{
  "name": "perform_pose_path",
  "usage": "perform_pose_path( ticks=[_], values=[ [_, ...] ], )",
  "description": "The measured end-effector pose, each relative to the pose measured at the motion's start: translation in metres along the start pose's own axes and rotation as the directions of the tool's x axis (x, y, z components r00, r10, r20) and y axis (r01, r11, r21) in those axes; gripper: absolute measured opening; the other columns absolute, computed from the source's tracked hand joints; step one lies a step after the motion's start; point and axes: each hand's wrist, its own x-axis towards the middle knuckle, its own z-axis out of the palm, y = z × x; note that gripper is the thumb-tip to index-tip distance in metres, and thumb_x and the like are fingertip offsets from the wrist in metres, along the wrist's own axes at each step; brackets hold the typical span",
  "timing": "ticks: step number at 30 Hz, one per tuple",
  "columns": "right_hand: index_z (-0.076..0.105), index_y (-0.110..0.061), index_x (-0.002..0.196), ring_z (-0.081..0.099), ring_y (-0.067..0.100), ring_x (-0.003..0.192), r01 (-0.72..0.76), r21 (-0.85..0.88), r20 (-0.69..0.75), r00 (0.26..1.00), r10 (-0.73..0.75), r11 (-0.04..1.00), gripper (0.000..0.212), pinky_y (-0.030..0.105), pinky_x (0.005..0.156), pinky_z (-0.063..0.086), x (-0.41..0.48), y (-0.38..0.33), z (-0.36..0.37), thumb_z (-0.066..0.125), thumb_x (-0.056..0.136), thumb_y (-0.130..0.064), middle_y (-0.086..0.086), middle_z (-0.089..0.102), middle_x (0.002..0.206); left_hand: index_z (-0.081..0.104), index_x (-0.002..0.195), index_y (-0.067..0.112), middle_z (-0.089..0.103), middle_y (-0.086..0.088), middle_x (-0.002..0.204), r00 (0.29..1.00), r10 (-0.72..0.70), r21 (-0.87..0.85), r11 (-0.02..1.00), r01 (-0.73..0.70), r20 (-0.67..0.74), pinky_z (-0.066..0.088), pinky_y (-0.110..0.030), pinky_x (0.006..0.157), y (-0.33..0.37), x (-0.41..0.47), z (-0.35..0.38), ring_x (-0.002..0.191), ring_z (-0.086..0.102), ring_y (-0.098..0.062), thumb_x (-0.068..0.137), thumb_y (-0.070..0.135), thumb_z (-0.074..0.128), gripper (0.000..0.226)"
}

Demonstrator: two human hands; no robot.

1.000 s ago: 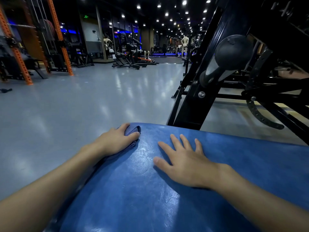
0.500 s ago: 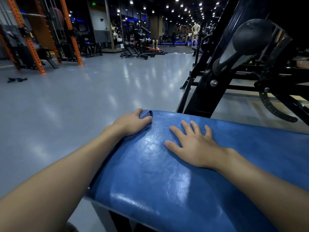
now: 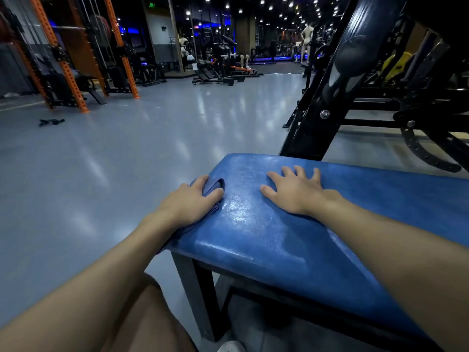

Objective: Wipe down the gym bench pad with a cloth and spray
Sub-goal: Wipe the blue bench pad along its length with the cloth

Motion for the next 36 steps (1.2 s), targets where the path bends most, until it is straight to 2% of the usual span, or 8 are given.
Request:
perform_pose_path(
  ticks=[5,8,13,19,25,29,34,36],
  values=[
    [0.062,-0.023,0.092,0.046,0.027,0.108,0.082,0.238,-0.109,0.992,-0.057,0.968,0.026,0.05,0.097,0.028,-0.01,-0.045,-0.011,0.039,0.093,-0.036,0.0,0.058,0.103,0.03,0.136,0.051,0.054,-0.009,0.124,0.999,0.006,0.054,0.999,-0.003,-0.054,0.045,-0.046,0.092,-0.005,-0.047,0.0,0.106,0.057,-0.035,0.076,0.081,0.026,0.066],
    [0.041,-0.019,0.058,0.039,0.018,0.061,0.19,0.505,-0.08,0.982,-0.173,0.842,0.035,0.035,0.067,0.035,-0.017,-0.081,-0.019,0.048,0.089,-0.032,-0.004,0.044,0.058,-0.003,0.153,0.043,0.036,-0.004,0.153,0.994,0.029,0.083,0.996,-0.02,-0.107,0.041,-0.047,0.099,-0.002,-0.076,0.004,0.129,0.047,-0.035,0.08,0.081,0.029,0.088],
    [0.039,-0.016,0.064,0.041,0.019,0.056,0.211,0.444,0.095,0.955,-0.28,0.871,0.043,0.03,0.053,0.033,-0.022,-0.111,-0.034,0.067,0.086,-0.041,0.002,0.043,0.061,-0.006,0.156,0.022,0.039,-0.003,0.154,0.978,0.047,0.026,0.999,-0.043,-0.204,0.041,-0.047,0.098,0.003,-0.096,0.005,0.134,0.044,-0.029,0.064,0.092,0.031,0.122],
    [0.05,-0.012,0.066,0.048,0.024,0.056,0.218,0.35,0.136,0.95,-0.28,0.911,0.047,0.032,0.057,0.039,-0.021,-0.116,-0.038,0.077,0.074,-0.049,0.009,0.053,0.059,-0.017,0.154,0.028,0.019,0.009,0.163,0.982,0.046,-0.152,0.986,-0.075,-0.182,0.036,-0.04,0.107,-0.004,-0.096,0.001,0.143,0.034,-0.025,0.062,0.087,0.057,0.133],
    [0.041,-0.015,0.062,0.04,0.019,0.052,0.168,0.431,0.108,0.966,-0.235,0.886,0.053,0.031,0.053,0.033,-0.024,-0.121,-0.033,0.079,0.072,-0.05,0.003,0.045,0.057,-0.02,0.153,0.034,0.014,0.019,0.162,0.99,0.072,-0.293,0.951,-0.104,-0.118,0.033,-0.038,0.114,-0.014,-0.1,-0.004,0.146,0.029,-0.016,0.049,0.082,0.066,0.143],
    [0.041,-0.014,0.064,0.039,0.019,0.05,0.12,0.489,0.13,0.969,-0.209,0.864,0.044,0.03,0.048,0.03,-0.03,-0.125,-0.033,0.079,0.074,-0.035,0.002,0.043,0.055,-0.012,0.156,0.033,0.021,0.017,0.158,0.991,0.099,-0.331,0.935,-0.123,-0.089,0.028,-0.024,0.107,-0.014,-0.107,-0.006,0.143,0.028,-0.007,0.051,0.072,0.064,0.135],
    [0.038,-0.018,0.061,0.03,0.02,0.059,0.114,0.712,0.042,0.978,-0.205,0.692,0.031,0.028,0.05,0.021,-0.04,-0.12,-0.026,0.064,0.073,-0.007,0.004,0.031,0.059,0.037,0.142,0.034,0.03,0.013,0.148,0.985,0.094,-0.601,0.782,-0.164,-0.146,0.025,-0.032,0.117,-0.02,-0.095,-0.016,0.141,0.029,-0.005,0.072,0.035,0.047,0.071],
    [0.046,-0.016,0.066,0.034,0.019,0.061,0.102,0.774,0.003,0.986,-0.165,0.625,0.02,0.027,0.05,0.024,-0.043,-0.107,-0.028,0.06,0.074,-0.004,0.006,0.036,0.063,0.043,0.14,0.031,0.039,0.011,0.134,0.991,0.065,-0.53,0.84,-0.118,-0.117,0.033,-0.03,0.109,-0.017,-0.086,-0.024,0.135,0.04,-0.014,0.083,0.035,0.051,0.058]
  ],
)
